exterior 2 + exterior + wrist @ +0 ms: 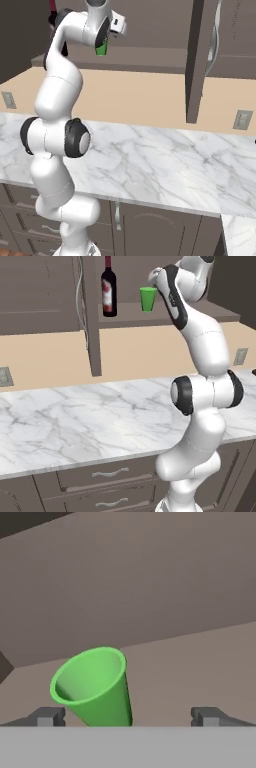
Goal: Open the cabinet directly in front. Then move the wine and the cup to the dining counter with the candle on it.
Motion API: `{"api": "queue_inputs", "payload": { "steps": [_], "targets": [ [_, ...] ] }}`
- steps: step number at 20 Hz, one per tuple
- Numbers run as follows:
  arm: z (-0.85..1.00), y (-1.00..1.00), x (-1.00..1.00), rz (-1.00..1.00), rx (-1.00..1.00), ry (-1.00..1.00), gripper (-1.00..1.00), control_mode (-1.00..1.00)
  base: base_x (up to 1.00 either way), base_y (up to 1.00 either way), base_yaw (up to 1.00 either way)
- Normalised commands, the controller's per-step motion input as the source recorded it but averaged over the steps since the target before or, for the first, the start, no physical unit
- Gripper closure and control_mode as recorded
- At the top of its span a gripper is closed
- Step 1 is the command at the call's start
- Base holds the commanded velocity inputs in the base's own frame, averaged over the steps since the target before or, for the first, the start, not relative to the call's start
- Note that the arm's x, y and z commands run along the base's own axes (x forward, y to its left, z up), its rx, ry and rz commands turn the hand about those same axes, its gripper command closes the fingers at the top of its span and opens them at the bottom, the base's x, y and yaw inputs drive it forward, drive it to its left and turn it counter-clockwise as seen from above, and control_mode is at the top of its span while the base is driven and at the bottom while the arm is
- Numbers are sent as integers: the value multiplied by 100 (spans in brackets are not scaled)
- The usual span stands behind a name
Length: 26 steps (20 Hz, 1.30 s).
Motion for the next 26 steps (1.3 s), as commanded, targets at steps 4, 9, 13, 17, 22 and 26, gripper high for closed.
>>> {"api": "queue_inputs", "payload": {
  "steps": [4, 9, 13, 17, 22, 26],
  "targets": [
    [9, 0, 30, 0, 0, 2, -100, -100, 0, 0, 0],
    [0, 0, 49, 0, 0, 5, -100, -100, 0, 0, 0],
    [0, 0, 45, 0, 0, 4, -100, -100, 0, 0, 0],
    [-4, 0, 25, 0, 0, 9, -100, -100, 0, 0, 0],
    [-20, 0, 7, 0, -2, 12, -100, -100, 0, 0, 0],
    [-25, 0, 0, 0, -2, 11, -100, -100, 0, 0, 0]
  ]
}}
